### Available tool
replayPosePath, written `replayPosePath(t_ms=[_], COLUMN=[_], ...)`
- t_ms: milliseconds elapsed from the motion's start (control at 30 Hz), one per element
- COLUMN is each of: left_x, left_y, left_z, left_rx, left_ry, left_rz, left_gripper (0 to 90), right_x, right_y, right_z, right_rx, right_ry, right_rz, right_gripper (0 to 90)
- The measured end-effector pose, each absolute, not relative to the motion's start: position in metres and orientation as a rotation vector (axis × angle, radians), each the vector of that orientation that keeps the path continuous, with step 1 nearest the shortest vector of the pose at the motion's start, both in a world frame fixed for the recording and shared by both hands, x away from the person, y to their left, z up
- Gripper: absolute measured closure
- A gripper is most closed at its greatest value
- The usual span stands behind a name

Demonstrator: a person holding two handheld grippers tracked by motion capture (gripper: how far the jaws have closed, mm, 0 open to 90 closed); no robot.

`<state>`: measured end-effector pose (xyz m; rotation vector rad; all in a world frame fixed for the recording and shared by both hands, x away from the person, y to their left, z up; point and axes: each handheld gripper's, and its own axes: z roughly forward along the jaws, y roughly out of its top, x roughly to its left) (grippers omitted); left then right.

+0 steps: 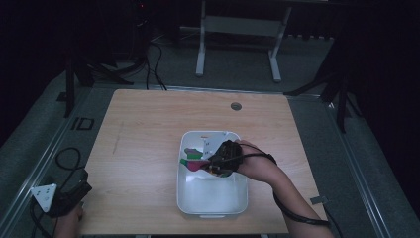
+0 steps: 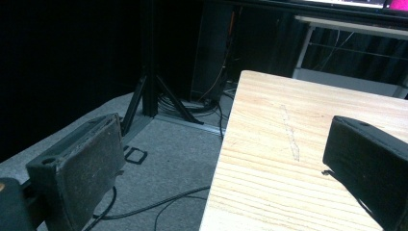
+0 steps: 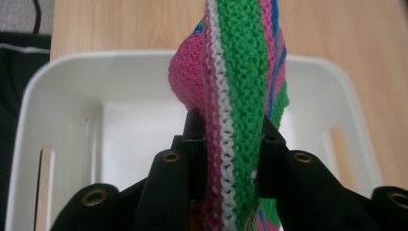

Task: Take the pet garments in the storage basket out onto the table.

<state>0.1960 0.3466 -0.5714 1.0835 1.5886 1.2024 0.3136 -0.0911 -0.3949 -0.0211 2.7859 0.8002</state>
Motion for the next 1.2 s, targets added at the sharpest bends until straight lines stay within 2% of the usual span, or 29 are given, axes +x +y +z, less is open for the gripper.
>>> replayPosePath(t_ms=[267,533,667,700,900,1200], left_x=[0.196,0.196,0.196,0.196,0.196,0.196], left_y=[0.347,0.347,0.347,0.346,0.346,0.346], left_z=[-0.571,-0.571,-0.571,-0.571,-0.571,-0.571], left_rx=[1.083,1.082,1.084,1.083,1.083,1.08], left_ry=[1.588,1.589,1.59,1.59,1.591,1.591], left_rz=[1.203,1.203,1.203,1.204,1.205,1.206], left_gripper=[1.2,1.2,1.2,1.2,1.2,1.2], right_x=[0.315,0.321,0.324,0.329,0.333,0.34], right_y=[-0.113,-0.148,-0.16,-0.18,-0.2,-0.254], right_z=[-0.357,-0.339,-0.337,-0.336,-0.338,-0.349], right_rx=[0.011,0.097,0.137,0.196,0.257,0.417], right_ry=[2.691,2.629,2.608,2.586,2.555,2.534], right_rz=[0.888,0.905,0.895,0.897,0.895,0.838], right_gripper=[72.6,72.5,72.5,72.5,72.4,72.4])
